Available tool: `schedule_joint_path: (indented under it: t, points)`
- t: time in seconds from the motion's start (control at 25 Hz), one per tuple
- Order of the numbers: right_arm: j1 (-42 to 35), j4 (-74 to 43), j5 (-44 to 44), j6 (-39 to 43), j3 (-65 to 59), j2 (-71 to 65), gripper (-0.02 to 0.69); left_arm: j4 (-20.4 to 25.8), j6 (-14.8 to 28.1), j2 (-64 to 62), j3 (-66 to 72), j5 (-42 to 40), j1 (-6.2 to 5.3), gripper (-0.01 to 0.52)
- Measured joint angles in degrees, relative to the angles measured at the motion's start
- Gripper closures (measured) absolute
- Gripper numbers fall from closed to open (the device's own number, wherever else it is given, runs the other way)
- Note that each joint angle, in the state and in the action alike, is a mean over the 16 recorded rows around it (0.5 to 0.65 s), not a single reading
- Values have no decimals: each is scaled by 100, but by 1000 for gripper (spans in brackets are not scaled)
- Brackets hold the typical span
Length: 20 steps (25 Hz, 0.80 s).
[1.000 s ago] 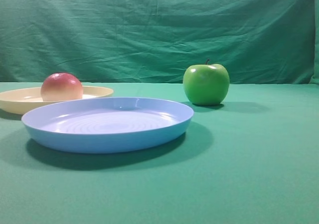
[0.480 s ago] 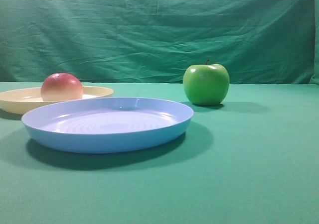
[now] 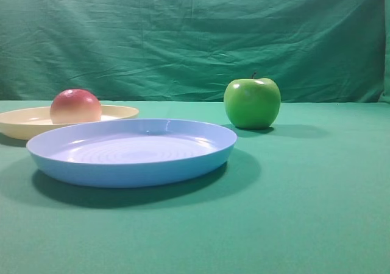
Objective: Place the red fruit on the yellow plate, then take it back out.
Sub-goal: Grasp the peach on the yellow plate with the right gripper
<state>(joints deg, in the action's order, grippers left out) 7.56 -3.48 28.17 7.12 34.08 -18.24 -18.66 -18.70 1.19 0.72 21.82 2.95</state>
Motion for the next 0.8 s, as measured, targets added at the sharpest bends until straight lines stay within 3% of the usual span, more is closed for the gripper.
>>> schedule_joint_path:
  t: [0.4, 0.8]
  points:
    - [248, 35, -187, -268, 301, -647, 665, 0, 0, 0, 0, 0, 0, 514]
    - [1261, 44, 441, -910, 1514, -2847, 665, 0, 0, 0, 0, 0, 0, 514]
